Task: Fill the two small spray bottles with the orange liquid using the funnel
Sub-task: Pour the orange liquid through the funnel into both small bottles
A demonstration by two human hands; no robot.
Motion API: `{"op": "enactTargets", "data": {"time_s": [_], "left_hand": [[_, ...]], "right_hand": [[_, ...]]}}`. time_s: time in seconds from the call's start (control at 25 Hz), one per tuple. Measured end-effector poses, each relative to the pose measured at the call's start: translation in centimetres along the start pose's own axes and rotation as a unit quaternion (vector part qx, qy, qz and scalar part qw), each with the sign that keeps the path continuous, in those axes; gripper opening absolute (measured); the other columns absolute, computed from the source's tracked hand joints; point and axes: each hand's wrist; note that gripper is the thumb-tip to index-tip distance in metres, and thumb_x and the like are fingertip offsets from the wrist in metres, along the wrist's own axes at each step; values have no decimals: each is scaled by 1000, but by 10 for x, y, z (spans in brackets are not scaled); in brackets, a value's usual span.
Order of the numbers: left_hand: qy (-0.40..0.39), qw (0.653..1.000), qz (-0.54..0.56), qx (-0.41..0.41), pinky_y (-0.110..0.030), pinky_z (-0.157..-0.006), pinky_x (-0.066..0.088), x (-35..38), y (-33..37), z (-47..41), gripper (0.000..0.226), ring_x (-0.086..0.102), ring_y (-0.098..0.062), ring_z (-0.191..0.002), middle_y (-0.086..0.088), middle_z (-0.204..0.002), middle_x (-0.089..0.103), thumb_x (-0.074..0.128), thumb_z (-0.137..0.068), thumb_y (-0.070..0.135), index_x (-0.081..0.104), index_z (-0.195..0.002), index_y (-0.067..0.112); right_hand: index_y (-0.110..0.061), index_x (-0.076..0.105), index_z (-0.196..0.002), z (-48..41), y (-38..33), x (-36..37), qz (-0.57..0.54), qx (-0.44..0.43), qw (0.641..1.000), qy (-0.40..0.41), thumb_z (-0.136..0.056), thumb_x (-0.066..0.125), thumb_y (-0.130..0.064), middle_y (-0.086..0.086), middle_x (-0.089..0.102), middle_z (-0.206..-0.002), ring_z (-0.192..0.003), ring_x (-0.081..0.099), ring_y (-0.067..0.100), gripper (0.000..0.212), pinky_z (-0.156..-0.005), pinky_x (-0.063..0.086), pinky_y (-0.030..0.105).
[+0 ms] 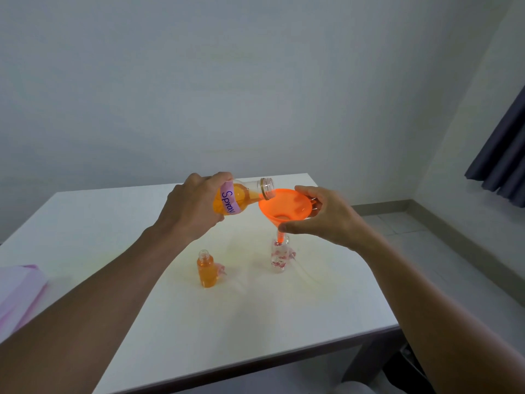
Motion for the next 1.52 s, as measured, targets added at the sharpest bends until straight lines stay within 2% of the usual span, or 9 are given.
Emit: {"op": "enactTargets", "data": {"time_s": [0.44,1.2,1.4,1.52], "left_hand": [[36,997,-44,44,-41,-78,51,-14,6,-3,69,58,-32,-96,-11,-112,64,83,-76,19,50,-136,24],[56,995,-48,64,-41,-76,47,-15,12,-7,65,57,-32,-94,-8,-108,65,81,-76,12,54,-133,24],[65,995,-40,60,-39,-75,45,-14,10,-8,63,43,-24,-82,-7,-106,65,80,-76,10,55,-132,24],[75,994,-40,69,-40,-75,46,-12,8,-8,63,55,-31,-89,-6,-102,65,81,-74,9,57,-130,24]], "right_hand": [[-25,48,-148,0,-4,-3,4,-5,1000,-2,-38,83,-74,-7,57,-139,-115,61,13,126,-99,56,41],[-27,49,-147,-4,3,2,-9,3,1000,-5,-38,86,-73,-6,61,-134,-115,63,14,124,-99,55,41],[-26,49,-147,-4,0,1,-10,3,1000,-7,-37,85,-74,-6,59,-136,-116,62,14,125,-99,56,41],[-26,49,-147,-4,-1,0,-6,0,1000,-9,-37,85,-74,-6,59,-137,-116,61,14,126,-99,56,41]]}}
Point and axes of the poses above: each hand's wrist, its own z-axis away from the middle knuckle, its own x-axis out of the palm, y = z × x
